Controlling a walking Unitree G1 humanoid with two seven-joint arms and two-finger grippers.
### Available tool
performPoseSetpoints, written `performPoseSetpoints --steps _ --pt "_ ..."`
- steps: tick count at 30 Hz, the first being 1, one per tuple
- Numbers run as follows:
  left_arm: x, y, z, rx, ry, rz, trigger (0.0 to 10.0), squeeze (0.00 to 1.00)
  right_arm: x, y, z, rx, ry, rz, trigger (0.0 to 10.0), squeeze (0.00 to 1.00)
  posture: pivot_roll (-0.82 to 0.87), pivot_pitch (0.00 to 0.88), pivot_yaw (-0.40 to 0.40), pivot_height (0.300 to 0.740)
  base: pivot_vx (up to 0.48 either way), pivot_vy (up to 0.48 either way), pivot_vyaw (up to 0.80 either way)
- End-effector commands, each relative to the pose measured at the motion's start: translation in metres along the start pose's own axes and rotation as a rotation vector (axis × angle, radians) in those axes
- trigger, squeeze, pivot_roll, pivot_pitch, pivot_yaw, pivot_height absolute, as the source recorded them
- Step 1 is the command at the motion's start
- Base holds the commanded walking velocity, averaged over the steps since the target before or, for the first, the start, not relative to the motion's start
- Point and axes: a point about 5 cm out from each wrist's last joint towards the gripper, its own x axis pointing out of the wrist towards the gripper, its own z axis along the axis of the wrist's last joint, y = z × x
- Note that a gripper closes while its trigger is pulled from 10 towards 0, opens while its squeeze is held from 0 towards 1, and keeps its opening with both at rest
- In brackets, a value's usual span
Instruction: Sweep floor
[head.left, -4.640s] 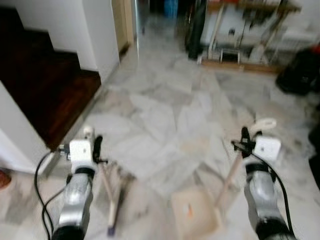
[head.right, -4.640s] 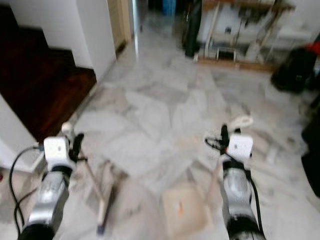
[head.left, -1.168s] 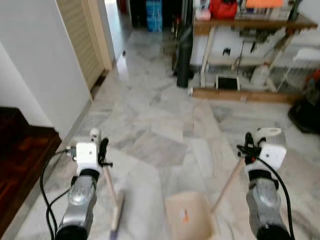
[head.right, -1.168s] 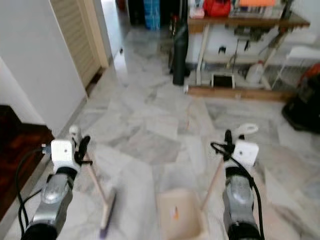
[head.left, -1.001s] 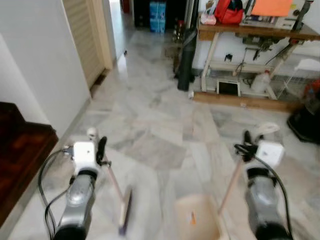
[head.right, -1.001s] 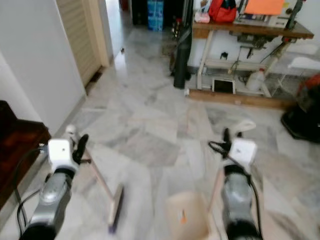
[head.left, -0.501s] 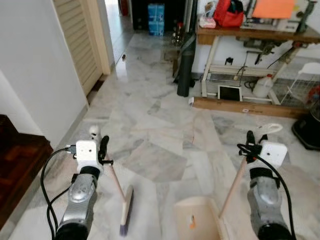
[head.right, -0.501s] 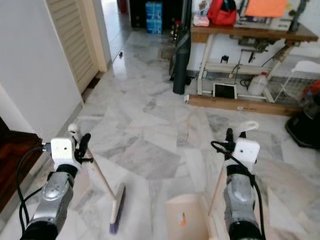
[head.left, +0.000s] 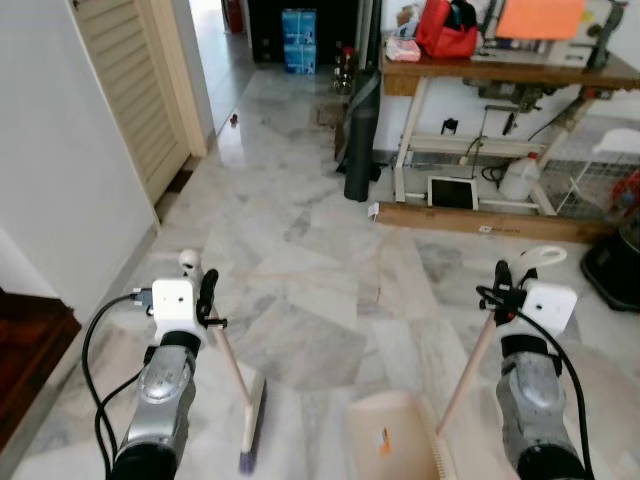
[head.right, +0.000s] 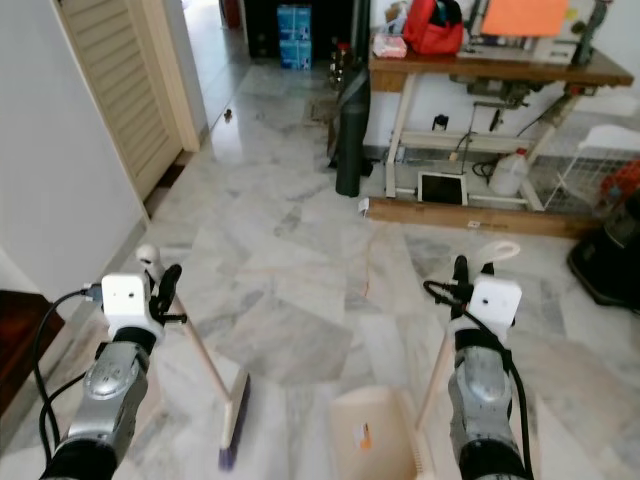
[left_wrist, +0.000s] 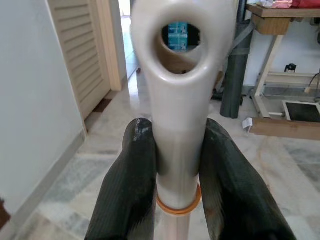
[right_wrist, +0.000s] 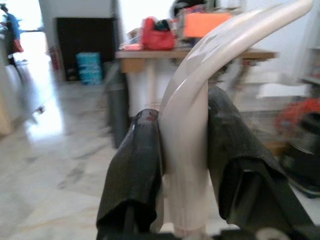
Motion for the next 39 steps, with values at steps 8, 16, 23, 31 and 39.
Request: performPoseSetpoints --steps 8,16,23,31,39 --pt "0.0044 -0.0018 0.0100 0.017 -0.052 -0.010 10.0 0.00 0.0024 -0.0071 0.0039 0.012 -0.013 -0.031 10.0 0.00 -0.03 0.000 0.008 0.740 0.000 0.000 -0.80" --pt "0.0044 -0.0018 0.0100 0.017 -0.052 -0.010 10.0 0.00 0.0024 -0.0071 0.0039 0.012 -0.013 -0.031 10.0 0.00 -0.03 0.000 0.008 0.740 0.000 0.000 -0.80" --pt "0.0044 -0.0018 0.0100 0.017 -0.052 -0.010 10.0 0.00 0.0024 -0.0071 0.0039 0.012 -0.013 -0.031 10.0 0.00 -0.03 0.000 0.008 0.740 0.000 0.000 -0.80" --pt "0.0044 -0.0020 0.0098 0.017 -0.051 -0.011 10.0 0.00 0.0026 -0.0076 0.0035 0.014 -0.008 -0.033 10.0 0.00 -0.03 0.000 0.008 0.740 0.000 0.000 -0.80" --pt "0.0049 -0.0019 0.0092 0.049 -0.044 -0.021 10.0 0.00 0.0028 -0.0115 0.0027 -0.004 0.000 -0.045 10.0 0.00 -0.03 0.000 0.005 0.740 0.000 -0.192 -0.79"
